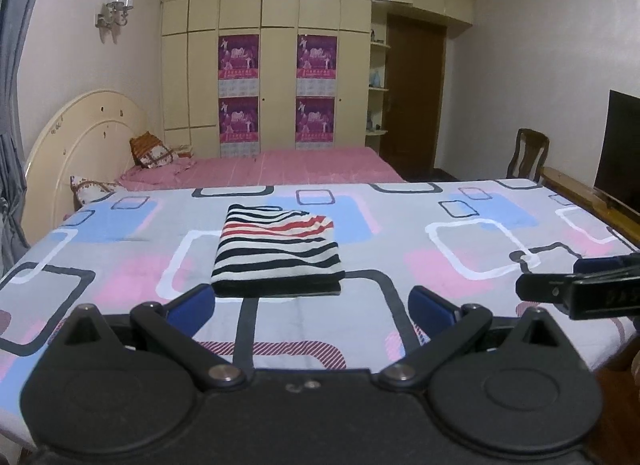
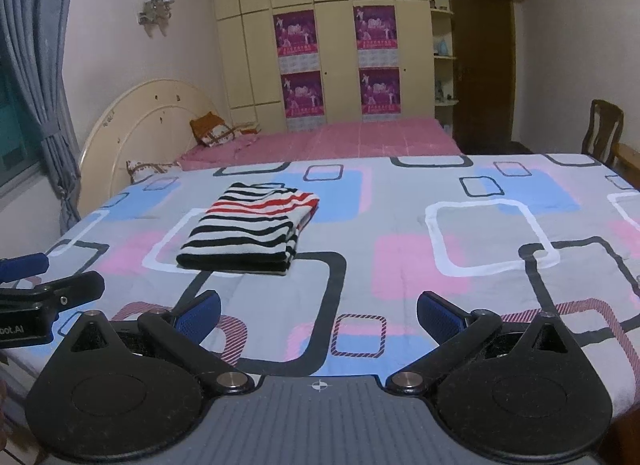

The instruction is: Fold small clothes

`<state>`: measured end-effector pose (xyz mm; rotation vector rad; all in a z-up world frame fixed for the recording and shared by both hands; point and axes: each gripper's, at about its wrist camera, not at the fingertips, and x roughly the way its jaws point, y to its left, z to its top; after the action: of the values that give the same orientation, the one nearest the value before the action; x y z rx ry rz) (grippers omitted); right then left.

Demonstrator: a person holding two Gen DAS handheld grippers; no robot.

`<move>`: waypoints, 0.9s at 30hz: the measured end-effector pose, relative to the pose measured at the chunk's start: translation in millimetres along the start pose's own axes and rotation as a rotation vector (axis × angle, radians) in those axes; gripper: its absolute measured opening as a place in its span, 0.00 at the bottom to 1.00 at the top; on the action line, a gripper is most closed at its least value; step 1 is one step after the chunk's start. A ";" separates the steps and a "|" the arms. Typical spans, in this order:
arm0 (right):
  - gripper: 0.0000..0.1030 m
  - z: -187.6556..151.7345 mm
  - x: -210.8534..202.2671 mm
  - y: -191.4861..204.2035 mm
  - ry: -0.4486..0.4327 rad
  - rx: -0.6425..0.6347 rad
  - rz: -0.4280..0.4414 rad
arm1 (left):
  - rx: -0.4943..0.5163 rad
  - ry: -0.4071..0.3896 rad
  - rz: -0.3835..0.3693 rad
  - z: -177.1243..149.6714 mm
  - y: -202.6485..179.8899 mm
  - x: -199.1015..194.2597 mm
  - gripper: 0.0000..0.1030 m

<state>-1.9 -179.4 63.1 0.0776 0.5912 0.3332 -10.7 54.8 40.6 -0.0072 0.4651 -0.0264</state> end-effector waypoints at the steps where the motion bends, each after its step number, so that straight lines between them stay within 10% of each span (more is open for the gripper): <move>1: 1.00 -0.3 -2.5 0.6 -0.003 -0.002 0.001 | -0.001 -0.004 -0.001 -0.2 0.1 -1.6 1.00; 27: 1.00 3.0 -10.3 2.8 -0.003 -0.019 -0.003 | -0.014 0.001 -0.005 -4.2 6.2 -1.6 1.00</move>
<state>-9.1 -180.1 71.5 0.0589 0.5852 0.3355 -13.9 61.0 37.5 -0.0220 0.4663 -0.0276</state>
